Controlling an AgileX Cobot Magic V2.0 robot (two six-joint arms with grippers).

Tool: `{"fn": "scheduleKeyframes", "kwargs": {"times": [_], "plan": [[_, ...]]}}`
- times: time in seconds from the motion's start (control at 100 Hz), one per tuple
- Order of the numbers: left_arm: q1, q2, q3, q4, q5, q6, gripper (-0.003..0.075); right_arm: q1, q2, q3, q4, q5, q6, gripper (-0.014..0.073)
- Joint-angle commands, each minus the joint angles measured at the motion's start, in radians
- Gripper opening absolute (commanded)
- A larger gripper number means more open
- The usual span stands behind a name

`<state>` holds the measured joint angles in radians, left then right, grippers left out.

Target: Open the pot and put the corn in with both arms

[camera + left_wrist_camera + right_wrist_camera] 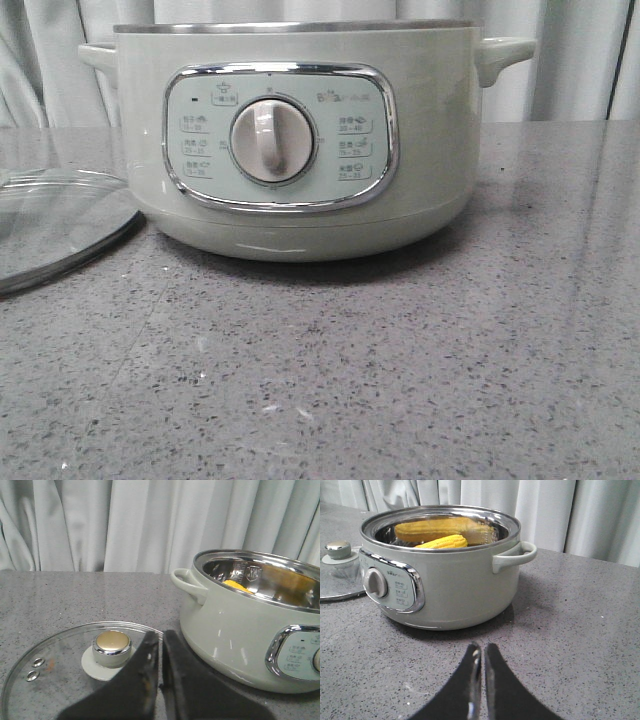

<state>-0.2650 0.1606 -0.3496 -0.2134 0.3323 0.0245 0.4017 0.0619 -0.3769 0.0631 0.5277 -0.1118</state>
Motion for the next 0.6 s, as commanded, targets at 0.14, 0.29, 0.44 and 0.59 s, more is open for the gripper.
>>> {"fn": "scheduleKeyframes", "kwargs": {"times": [0.14, 0.29, 0.44, 0.59], "plan": [[-0.003, 0.011, -0.02, -0.014, -0.071, 0.001, -0.002, -0.009, 0.009, -0.024, -0.007, -0.073, -0.012, -0.0044], [-0.003, 0.011, 0.011, 0.02, -0.071, 0.001, -0.002, -0.009, 0.009, -0.024, -0.007, -0.073, -0.012, -0.0044], [0.014, -0.017, 0.084, 0.024, -0.11, 0.001, -0.002, -0.009, 0.009, -0.024, -0.007, -0.073, -0.012, -0.0044], [0.099, -0.08, 0.182, 0.053, -0.272, 0.001, -0.002, -0.009, 0.009, -0.024, -0.007, -0.073, -0.012, -0.0044]]}}
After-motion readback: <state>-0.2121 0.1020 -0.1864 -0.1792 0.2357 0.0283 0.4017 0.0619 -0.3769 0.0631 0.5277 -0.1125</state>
